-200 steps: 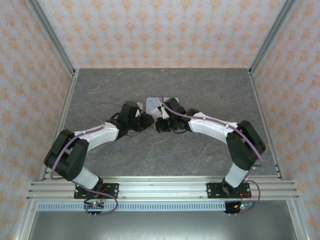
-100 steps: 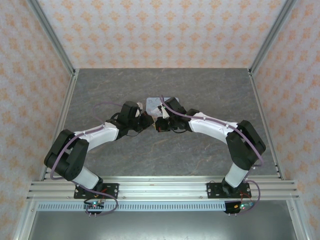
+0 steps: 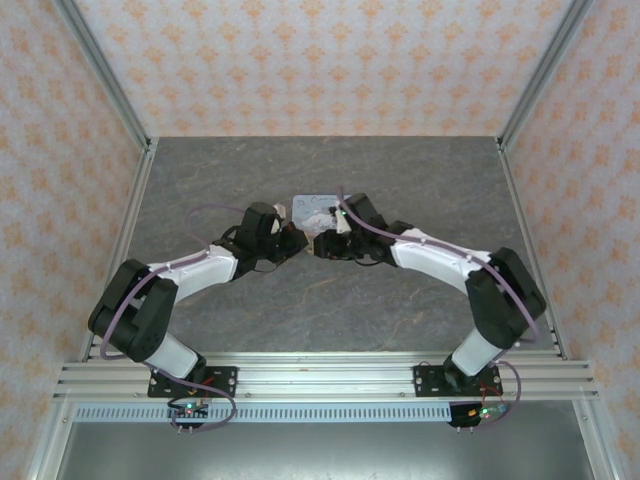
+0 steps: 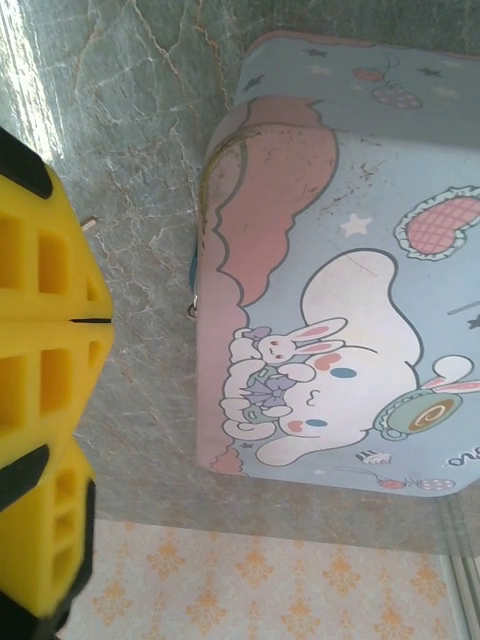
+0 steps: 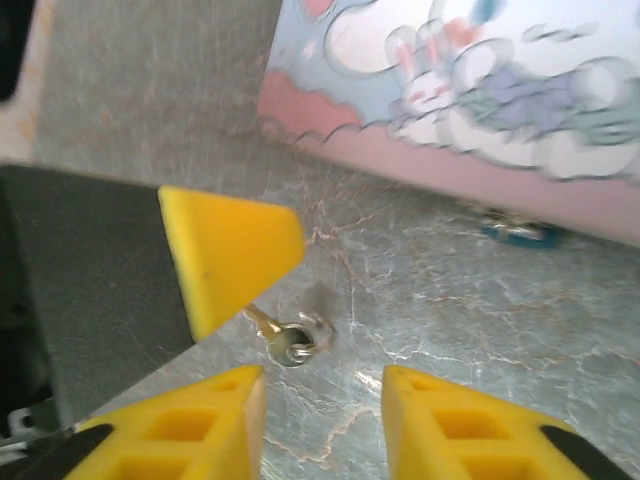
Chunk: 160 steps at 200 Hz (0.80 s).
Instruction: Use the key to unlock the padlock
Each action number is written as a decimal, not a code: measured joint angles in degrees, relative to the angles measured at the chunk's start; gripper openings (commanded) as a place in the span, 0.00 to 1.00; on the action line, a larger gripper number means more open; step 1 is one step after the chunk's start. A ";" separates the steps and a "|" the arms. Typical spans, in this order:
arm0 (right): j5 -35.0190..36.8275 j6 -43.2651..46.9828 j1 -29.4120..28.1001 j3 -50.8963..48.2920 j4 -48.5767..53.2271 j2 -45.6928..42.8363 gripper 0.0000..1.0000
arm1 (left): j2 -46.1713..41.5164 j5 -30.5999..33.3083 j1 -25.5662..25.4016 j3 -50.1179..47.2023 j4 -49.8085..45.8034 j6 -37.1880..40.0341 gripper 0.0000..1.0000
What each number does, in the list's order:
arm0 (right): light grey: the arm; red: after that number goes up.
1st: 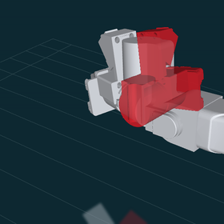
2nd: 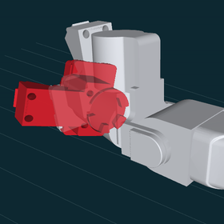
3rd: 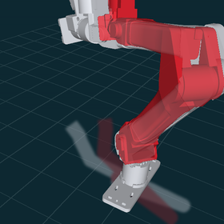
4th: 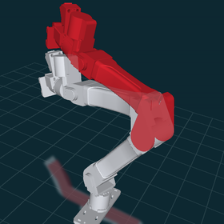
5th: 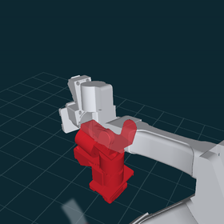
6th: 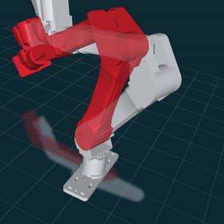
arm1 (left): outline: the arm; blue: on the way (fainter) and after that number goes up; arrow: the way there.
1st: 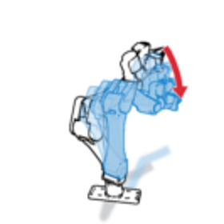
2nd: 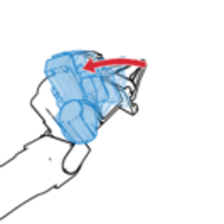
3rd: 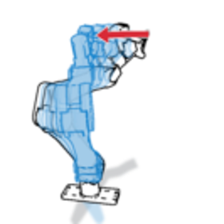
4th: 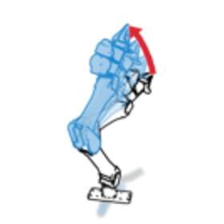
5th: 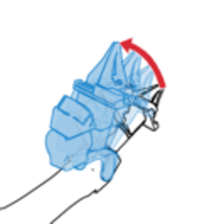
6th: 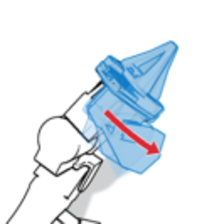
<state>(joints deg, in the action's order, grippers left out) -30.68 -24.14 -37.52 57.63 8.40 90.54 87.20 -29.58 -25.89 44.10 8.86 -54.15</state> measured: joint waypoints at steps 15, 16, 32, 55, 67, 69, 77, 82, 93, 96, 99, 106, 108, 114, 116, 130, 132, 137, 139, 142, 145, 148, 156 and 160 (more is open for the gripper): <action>-1.05 -2.51 3.28 -3.50 -3.30 -3.72 0.44 | -0.72 0.07 0.00 0.00 0.15 0.00 0.00; -1.20 -2.69 3.58 -3.80 -3.56 -4.04 0.45 | -0.76 0.09 0.00 0.00 0.17 0.00 0.00; -2.21 -6.14 6.78 -6.99 -7.26 -7.43 0.46 | -1.57 0.07 0.00 0.00 0.87 0.02 0.00; -3.78 -10.71 8.83 -10.67 -13.88 -9.77 0.48 | -2.05 0.04 0.00 0.02 2.62 0.00 0.00; -4.33 -13.51 9.03 -12.33 -17.90 -9.88 0.49 | -2.08 0.02 0.00 0.02 3.91 0.00 0.00; -4.39 -13.75 9.05 -12.55 -18.56 -9.88 0.49 | -2.08 0.04 0.00 0.02 4.09 -0.02 0.00; -4.61 -15.41 9.07 -13.70 -21.40 -9.88 0.50 | -2.08 0.02 0.00 0.02 5.27 -0.02 0.00; -4.74 -16.87 9.07 -14.36 -23.19 -9.88 0.50 | -2.10 0.02 0.00 0.07 6.05 -0.02 0.00; -4.94 -19.37 9.07 -15.23 -26.73 -9.79 0.50 | -2.10 0.02 0.00 0.13 7.74 -0.04 0.00; -4.94 -19.98 9.07 -15.37 -27.85 -9.75 0.50 | -2.14 0.02 0.00 0.13 8.31 -0.04 0.00; -4.96 -20.63 9.07 -15.41 -28.74 -9.68 0.50 | -2.21 0.02 0.00 0.13 8.68 -0.07 0.00; -4.94 -22.01 9.07 -15.43 -31.04 -9.53 0.50 | -2.34 0.02 0.00 0.15 9.60 -0.07 0.00; -4.96 -22.34 9.07 -15.43 -31.50 -9.46 0.50 | -2.38 0.02 0.00 0.15 9.86 -0.09 0.00; -4.96 -23.39 9.07 -15.43 -33.64 -9.38 0.50 | -2.51 0.02 0.00 0.24 10.49 -0.26 0.00; -4.94 -23.63 9.07 -15.43 -34.05 -9.35 0.50 | -2.58 0.02 0.00 0.31 10.78 -0.26 0.00; -4.96 -25.64 9.07 -15.41 -37.92 -9.09 0.51 | -2.73 0.02 0.00 0.76 12.59 -0.57 0.00; -4.96 -25.86 9.07 -15.41 -38.38 -9.01 0.50 | -2.73 0.02 0.00 0.87 12.87 -0.74 0.00; -5.03 -26.56 9.07 -15.41 -39.76 -8.76 0.50 | -2.73 0.04 0.00 1.01 13.64 -0.92 0.00; -5.09 -26.93 9.07 -15.41 -40.39 -8.61 0.50 | -2.73 0.02 0.00 1.09 13.94 -0.98 0.00; -5.18 -27.43 9.07 -15.41 -41.18 -8.41 0.50 | -2.73 0.04 0.00 1.18 14.34 -1.22 0.00; -5.18 -27.82 9.07 -15.41 -42.01 -8.15 0.50 | -2.73 0.04 0.00 1.25 14.84 -1.36 0.00; -5.27 -28.35 9.07 -15.41 -42.77 -7.87 0.50 | -2.73 0.04 0.00 1.29 15.37 -1.46 0.00; -5.40 -29.40 9.07 -15.41 -44.65 -7.08 0.50 | -2.73 0.07 0.00 1.40 16.59 -1.90 0.00; -5.40 -30.03 9.07 -15.41 -45.62 -6.60 0.50 | -2.73 0.07 0.00 1.46 17.07 -2.05 0.00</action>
<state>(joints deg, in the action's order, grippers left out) -36.07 -54.17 -28.45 42.22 -37.21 83.94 84.47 -29.52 -25.89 45.56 25.93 -56.21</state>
